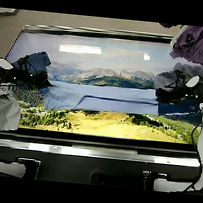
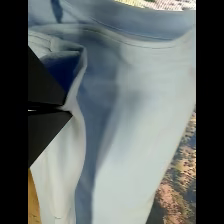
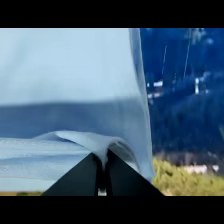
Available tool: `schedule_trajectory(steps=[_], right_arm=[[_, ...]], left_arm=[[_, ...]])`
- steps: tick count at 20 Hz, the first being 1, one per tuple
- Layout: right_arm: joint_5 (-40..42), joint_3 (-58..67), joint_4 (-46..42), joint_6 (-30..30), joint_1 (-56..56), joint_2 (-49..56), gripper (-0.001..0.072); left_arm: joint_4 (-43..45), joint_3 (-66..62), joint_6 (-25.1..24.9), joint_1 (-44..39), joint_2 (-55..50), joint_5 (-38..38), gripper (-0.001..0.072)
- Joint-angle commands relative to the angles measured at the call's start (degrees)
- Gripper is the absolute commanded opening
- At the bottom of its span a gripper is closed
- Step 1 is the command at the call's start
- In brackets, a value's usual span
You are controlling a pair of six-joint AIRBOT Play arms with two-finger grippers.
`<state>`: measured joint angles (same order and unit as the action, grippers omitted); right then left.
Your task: Fold the clothes and pants, and hang the long-sleeved shirts on hangers.
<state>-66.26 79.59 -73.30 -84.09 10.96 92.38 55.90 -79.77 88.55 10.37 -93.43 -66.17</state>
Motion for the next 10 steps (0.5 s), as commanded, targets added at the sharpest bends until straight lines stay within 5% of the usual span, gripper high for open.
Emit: schedule_trajectory(steps=[1, 7, 8, 10], right_arm=[[2.71, 2.47, 2.05, -0.13, -0.15, 4.90, 0.0039], [6.23, 2.47, 4.31, -0.31, -0.15, 9.22, 0.0042], [6.23, 2.47, 4.24, -0.76, -0.15, 9.29, 0.0069], [3.67, 4.72, 3.23, -4.07, 0.39, 9.27, 0.0436]], left_arm=[[-0.44, -6.84, -0.02, -1.40, -7.30, 0.00, 0.0014], [-0.42, -10.80, 0.17, -2.95, -13.94, 0.33, 0.0031], [-0.44, -10.80, 0.20, -2.95, -14.12, 0.50, 0.0142], [-0.44, -11.87, 0.24, -2.95, -13.94, 0.44, 0.0469]])
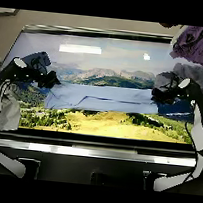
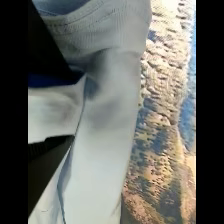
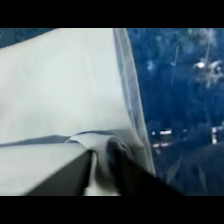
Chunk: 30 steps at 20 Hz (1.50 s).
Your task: Fold the clothes and pants, and hang the long-sleeved shirts on hangers.
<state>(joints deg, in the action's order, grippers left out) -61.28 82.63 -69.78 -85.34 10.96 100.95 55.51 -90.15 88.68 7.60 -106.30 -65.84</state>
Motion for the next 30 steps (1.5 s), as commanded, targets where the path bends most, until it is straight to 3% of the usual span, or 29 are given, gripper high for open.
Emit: schedule_trajectory(steps=[1, 3, 8, 12, 17, 18, 21, 22, 23, 24, 26, 30], right_arm=[[-4.11, 4.37, -0.26, -4.35, 1.38, 0.70, 0.0560], [-8.98, 9.57, 3.54, -4.28, 5.46, 0.61, 0.0610], [-16.13, 10.49, 17.46, 2.89, 15.39, 5.20, 0.0616], [-20.83, 10.45, 19.61, 7.28, 13.77, 10.62, 0.0669], [-20.48, 10.43, 20.02, 8.50, 9.88, 12.81, 0.0659], [-20.22, 10.43, 19.54, 8.50, 8.92, 12.87, 0.0625], [-19.85, 10.45, 17.40, 8.07, 7.02, 12.85, 0.0268], [-20.11, 10.45, 17.03, 7.19, 6.99, 12.61, 0.0107], [-20.37, 10.45, 16.55, 6.14, 7.02, 12.00, 0.0039], [-20.46, 10.45, 15.17, 4.35, 7.02, 10.67, 0.0039], [-20.94, 10.45, 11.30, 0.20, 6.99, 6.54, 0.0038], [-24.20, 10.45, 0.26, -6.54, 6.99, -4.59, 0.0038]], left_arm=[[0.02, -2.62, 0.31, -0.13, -0.83, -0.37, 0.0566], [0.02, -5.40, 0.50, 0.39, 0.17, -1.44, 0.0579], [1.62, -9.11, 1.62, 1.25, 3.08, -4.31, 0.0579], [1.73, -9.11, 1.99, 1.25, 3.82, -4.90, 0.0579], [1.70, -9.09, 2.47, 1.25, 3.82, -5.25, 0.0579], [1.70, -9.09, 2.86, 1.25, 3.82, -5.25, 0.0579], [1.62, -9.09, 2.91, 0.98, 3.82, -5.25, 0.0578], [1.25, -9.09, 2.99, 0.57, 3.80, -5.25, 0.0575], [0.98, -9.09, 3.10, -0.33, 3.78, -5.25, 0.0560], [0.76, -9.09, 3.13, -1.51, 3.74, -5.20, 0.0419], [-0.70, -9.09, 3.10, -5.29, 3.10, -5.07, 0.0015], [-3.78, -9.09, 6.99, -17.31, -0.46, -2.34, 0.0015]])
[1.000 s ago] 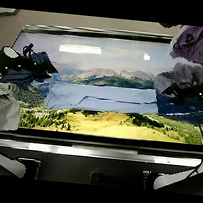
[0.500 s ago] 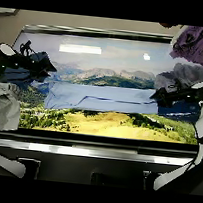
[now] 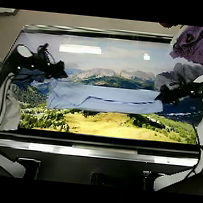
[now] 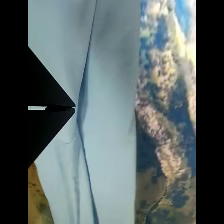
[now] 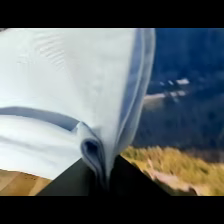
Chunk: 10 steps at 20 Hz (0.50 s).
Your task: Fold the clothes and pants, and hang the long-sleeved shirts on hangers.
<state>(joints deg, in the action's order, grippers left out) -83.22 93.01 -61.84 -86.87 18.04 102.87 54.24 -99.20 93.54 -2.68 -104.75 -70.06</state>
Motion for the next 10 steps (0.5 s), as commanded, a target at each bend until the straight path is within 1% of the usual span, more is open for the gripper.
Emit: schedule_trajectory(steps=[1, 2, 6, 10], right_arm=[[-3.13, 0.07, -9.94, -6.03, -0.09, -9.35, 0.0039], [-3.76, 0.07, -11.47, -6.75, -0.09, -11.82, 0.0039], [-4.39, 0.07, -15.50, -8.39, -0.09, -19.78, 0.0038], [-5.01, 0.09, -15.54, -8.52, -0.09, -24.02, 0.0038]], left_arm=[[-4.44, -0.04, 2.38, -10.62, -3.28, 3.54, 0.0015], [-6.45, -0.04, 3.08, -13.97, -4.48, 5.66, 0.0015], [-16.55, -1.99, 3.26, -26.67, -9.97, 15.15, 0.0015], [-18.69, -10.97, 7.78, -35.10, -18.10, 18.32, 0.0015]])
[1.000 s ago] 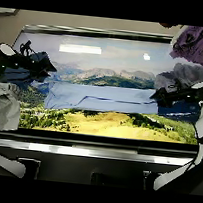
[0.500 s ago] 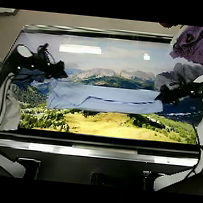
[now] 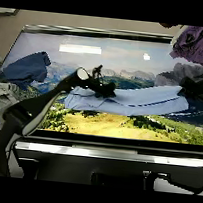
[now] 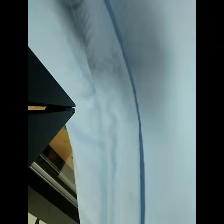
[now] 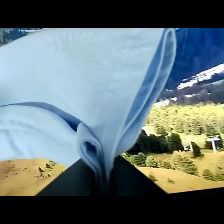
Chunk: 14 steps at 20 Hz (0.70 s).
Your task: Fold the clothes and pants, and hang the long-sleeved shirts on hangers.
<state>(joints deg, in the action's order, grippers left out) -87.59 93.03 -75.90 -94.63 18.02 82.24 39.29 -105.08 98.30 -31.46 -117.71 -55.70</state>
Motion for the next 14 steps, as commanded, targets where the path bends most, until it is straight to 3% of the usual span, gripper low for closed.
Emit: schedule_trajectory(steps=[1, 3, 9, 14], right_arm=[[-1.01, 0.07, -1.46, -0.76, -0.07, -4.00, 0.0038], [-1.51, 0.09, -1.49, -0.76, -0.07, -5.16, 0.0038], [-1.53, 0.17, -1.51, -2.10, -0.07, -7.78, 0.0038], [0.35, 0.81, -2.56, -2.05, -0.07, -7.78, 0.0039]], left_arm=[[-4.52, -8.11, 4.09, -7.91, -7.61, 4.85, 0.0015], [-5.68, -13.49, 6.86, -10.49, -12.00, 6.78, 0.0015], [-11.47, -13.99, 8.24, -13.94, -15.56, 12.72, 0.0014], [-10.38, -13.99, 6.49, -7.76, -12.63, 5.18, 0.0013]])
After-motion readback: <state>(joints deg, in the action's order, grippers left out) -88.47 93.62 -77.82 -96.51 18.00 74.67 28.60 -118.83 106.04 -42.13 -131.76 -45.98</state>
